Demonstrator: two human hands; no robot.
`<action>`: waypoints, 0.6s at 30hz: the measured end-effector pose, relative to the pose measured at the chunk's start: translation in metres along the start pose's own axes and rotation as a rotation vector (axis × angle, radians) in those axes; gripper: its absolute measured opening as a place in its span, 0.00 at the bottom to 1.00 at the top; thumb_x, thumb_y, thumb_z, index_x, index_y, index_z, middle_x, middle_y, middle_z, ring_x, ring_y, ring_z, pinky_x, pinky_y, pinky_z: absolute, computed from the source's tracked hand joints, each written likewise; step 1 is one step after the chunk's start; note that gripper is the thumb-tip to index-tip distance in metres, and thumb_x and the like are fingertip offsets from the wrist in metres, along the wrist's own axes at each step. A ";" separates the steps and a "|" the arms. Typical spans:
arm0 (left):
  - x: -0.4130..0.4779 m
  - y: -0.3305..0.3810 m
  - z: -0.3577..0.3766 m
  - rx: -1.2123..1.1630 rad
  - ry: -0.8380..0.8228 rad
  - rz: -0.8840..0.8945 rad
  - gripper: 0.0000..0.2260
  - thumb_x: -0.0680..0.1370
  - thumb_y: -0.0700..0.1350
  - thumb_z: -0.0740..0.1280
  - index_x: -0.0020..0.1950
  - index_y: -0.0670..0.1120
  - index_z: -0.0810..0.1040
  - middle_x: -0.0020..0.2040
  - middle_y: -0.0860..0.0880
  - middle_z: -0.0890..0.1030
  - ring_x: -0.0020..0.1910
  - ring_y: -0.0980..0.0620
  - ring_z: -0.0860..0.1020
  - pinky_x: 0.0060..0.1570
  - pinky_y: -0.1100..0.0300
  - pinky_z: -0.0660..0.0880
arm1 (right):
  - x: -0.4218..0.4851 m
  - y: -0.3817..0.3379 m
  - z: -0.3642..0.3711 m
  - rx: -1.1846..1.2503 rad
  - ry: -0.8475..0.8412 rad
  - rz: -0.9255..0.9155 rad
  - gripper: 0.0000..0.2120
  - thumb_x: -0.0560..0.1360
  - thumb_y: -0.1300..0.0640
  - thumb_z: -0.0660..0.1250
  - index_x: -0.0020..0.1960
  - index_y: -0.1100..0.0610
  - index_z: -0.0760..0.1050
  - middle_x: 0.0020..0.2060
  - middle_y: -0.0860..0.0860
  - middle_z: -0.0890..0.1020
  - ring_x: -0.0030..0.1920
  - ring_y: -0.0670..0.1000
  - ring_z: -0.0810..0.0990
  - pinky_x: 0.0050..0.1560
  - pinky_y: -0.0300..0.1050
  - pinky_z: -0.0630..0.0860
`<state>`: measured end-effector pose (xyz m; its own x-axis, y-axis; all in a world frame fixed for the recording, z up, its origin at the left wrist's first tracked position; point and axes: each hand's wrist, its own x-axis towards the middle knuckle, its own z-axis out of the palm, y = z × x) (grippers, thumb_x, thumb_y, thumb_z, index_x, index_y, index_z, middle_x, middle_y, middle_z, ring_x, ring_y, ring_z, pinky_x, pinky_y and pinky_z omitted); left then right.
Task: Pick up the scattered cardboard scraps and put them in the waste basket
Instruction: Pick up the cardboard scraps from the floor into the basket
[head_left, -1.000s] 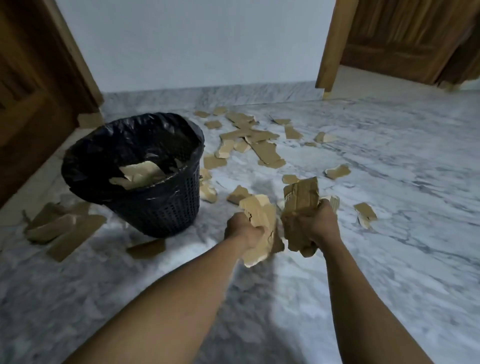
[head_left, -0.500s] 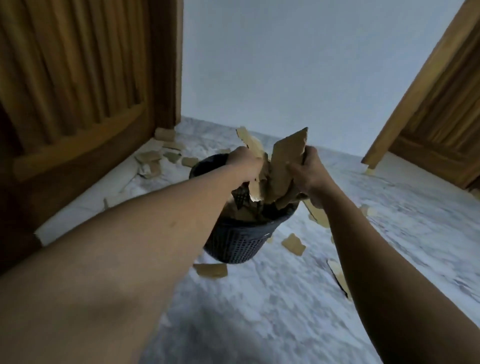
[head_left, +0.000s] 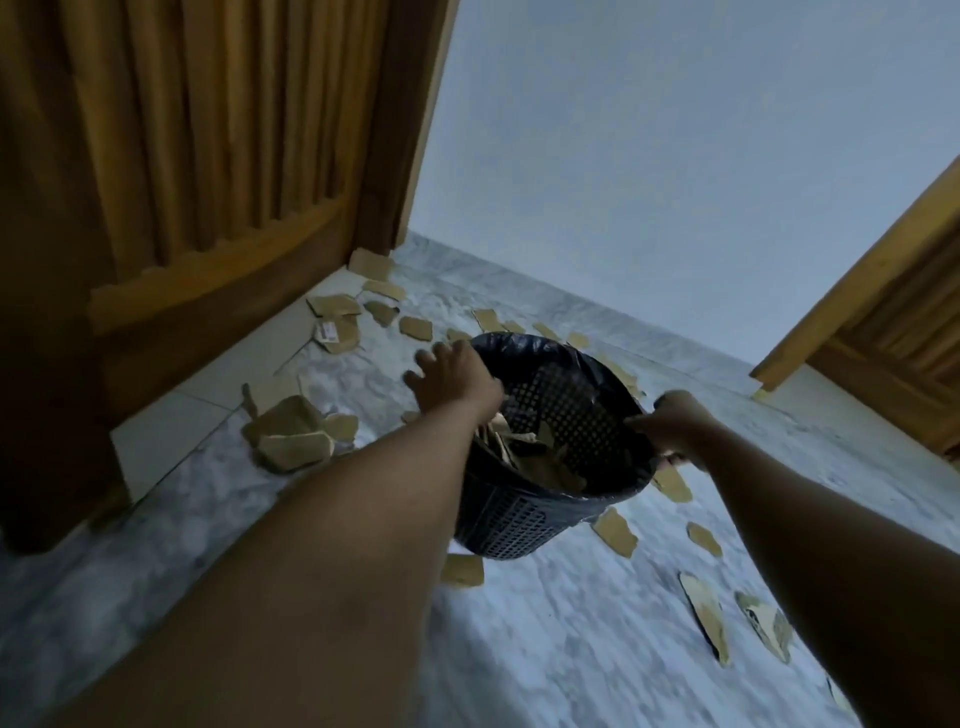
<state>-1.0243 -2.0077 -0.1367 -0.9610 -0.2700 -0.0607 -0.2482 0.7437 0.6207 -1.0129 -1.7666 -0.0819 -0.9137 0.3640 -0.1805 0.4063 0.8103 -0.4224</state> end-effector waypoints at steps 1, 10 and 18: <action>0.005 -0.009 0.002 0.025 0.003 -0.057 0.25 0.76 0.54 0.69 0.69 0.46 0.67 0.69 0.42 0.67 0.68 0.38 0.64 0.63 0.41 0.64 | 0.003 0.015 0.010 -0.001 -0.037 0.055 0.15 0.74 0.57 0.73 0.50 0.68 0.74 0.42 0.64 0.81 0.35 0.59 0.82 0.34 0.54 0.83; 0.016 -0.025 0.006 -0.603 -0.402 -0.425 0.08 0.83 0.41 0.60 0.60 0.40 0.73 0.53 0.38 0.77 0.49 0.36 0.79 0.41 0.44 0.82 | 0.034 0.044 0.045 0.632 -0.471 0.220 0.10 0.82 0.66 0.56 0.59 0.67 0.73 0.49 0.64 0.82 0.34 0.57 0.85 0.29 0.45 0.81; 0.041 0.005 -0.024 -1.052 -0.240 -0.401 0.06 0.83 0.39 0.60 0.60 0.40 0.70 0.59 0.39 0.72 0.54 0.36 0.77 0.32 0.47 0.79 | 0.091 -0.035 -0.037 0.457 -0.394 -0.037 0.07 0.81 0.66 0.59 0.54 0.67 0.75 0.43 0.62 0.83 0.33 0.56 0.85 0.32 0.46 0.83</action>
<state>-1.0621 -2.0295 -0.1173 -0.8625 -0.1648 -0.4784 -0.4248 -0.2779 0.8616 -1.1095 -1.7448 -0.0504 -0.8968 0.0714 -0.4366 0.4093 0.5083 -0.7576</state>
